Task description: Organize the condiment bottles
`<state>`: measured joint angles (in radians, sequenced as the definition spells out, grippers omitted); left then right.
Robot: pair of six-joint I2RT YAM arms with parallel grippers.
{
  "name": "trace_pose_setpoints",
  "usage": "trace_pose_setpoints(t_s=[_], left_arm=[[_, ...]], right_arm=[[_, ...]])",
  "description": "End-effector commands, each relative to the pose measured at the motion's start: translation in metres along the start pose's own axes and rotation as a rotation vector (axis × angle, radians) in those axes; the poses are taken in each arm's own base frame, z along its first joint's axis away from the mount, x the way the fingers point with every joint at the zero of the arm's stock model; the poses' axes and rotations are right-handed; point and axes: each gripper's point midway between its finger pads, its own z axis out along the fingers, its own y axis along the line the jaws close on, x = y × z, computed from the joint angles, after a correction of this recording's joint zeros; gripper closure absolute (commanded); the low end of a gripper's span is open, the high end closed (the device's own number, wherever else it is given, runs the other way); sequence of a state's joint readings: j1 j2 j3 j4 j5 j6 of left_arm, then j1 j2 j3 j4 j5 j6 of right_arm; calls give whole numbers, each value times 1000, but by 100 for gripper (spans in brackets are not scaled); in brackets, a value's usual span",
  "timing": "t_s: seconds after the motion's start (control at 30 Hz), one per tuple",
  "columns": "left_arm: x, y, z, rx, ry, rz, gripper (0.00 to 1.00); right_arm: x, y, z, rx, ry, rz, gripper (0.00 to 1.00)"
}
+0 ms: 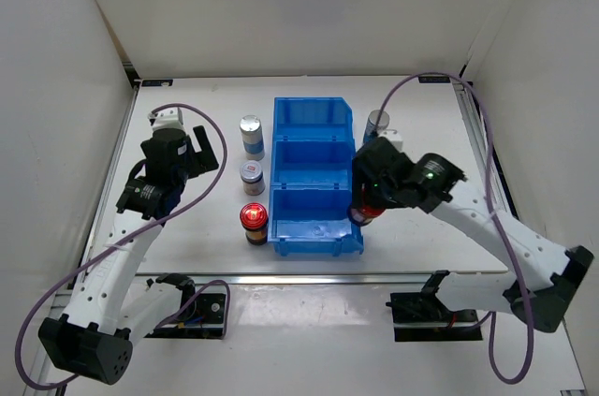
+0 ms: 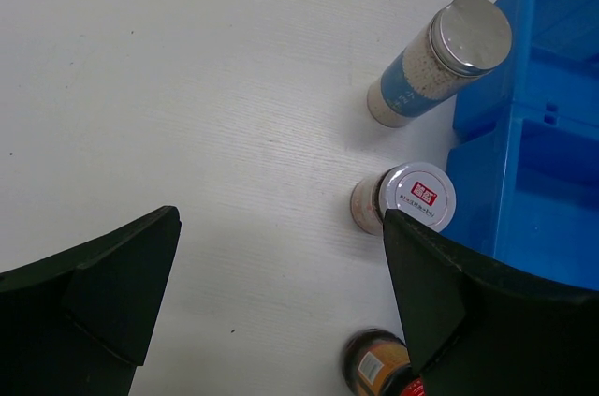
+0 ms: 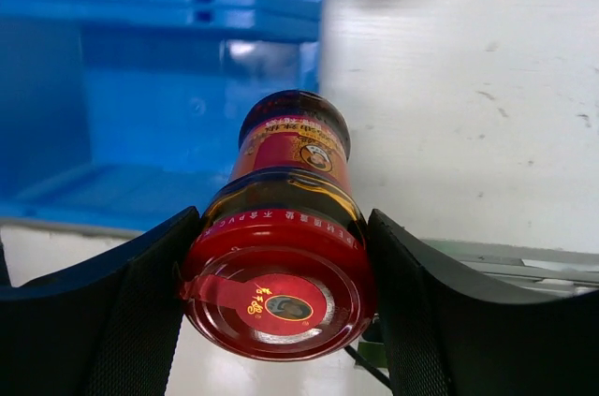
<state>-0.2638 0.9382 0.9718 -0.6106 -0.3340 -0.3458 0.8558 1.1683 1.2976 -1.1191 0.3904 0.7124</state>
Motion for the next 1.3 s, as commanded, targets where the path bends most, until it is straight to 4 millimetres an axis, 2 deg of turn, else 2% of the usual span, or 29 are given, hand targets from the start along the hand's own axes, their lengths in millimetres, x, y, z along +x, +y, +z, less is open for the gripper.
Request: trace_pose_setpoints(t_s=[0.0, 0.1, 0.17, 0.23, 0.3, 0.37, 0.53, 0.63, 0.73, 0.77, 0.8, 0.83, 0.9, 0.97, 1.07, 1.13, 1.17, 1.27], left_arm=[[-7, 3, -6, -14, -26, -25, 0], [-6, 0, -6, 3, -19, -25, 0], [-5, -2, -7, 13, -16, -34, 0], [-5, -2, -7, 13, -16, -34, 0], [4, -3, -4, 15, 5, -49, 0], [14, -1, 1, -6, 30, -78, 0], [23, -8, 4, 29, 73, -71, 0], [31, -16, 6, 53, 109, -130, 0], [41, -34, 6, 160, 171, -72, 0], [38, -38, 3, 190, 173, -59, 0], [40, -43, 1, 220, 180, -33, 0], [44, -54, -3, 270, 199, -26, 0], [48, -63, -13, 332, 201, 6, 0], [48, -81, -31, 435, 198, 17, 0], [55, -93, -52, 505, 246, 21, 0], [66, -97, -60, 527, 294, 29, 0], [68, -101, -62, 541, 299, 38, 0], [98, -107, -67, 538, 398, 47, 0]], right_arm=[[-12, 39, 1, -64, -45, -11, 100], [-6, 55, 15, -62, -20, -29, 100], [4, 58, 31, -44, 17, -35, 100], [5, 63, 42, -48, 14, -33, 100], [15, 68, 56, -53, 49, -41, 100], [15, 79, 67, -75, 49, -36, 100], [29, 82, 92, -31, 105, -47, 100], [41, 80, 105, 2, 149, -53, 91], [42, 78, 109, 20, 148, -47, 86], [41, 74, 109, 38, 140, -51, 67], [38, 74, 108, 46, 134, -43, 52], [38, 73, 103, 47, 125, -51, 25], [31, 68, 94, 78, 99, -57, 0], [15, 64, 80, 107, 21, -54, 0], [9, 65, 60, 73, -31, -66, 0], [2, 69, 50, 27, -79, -54, 0], [5, 69, 48, 18, -80, -61, 0], [9, 64, 44, 0, -83, -54, 0]])
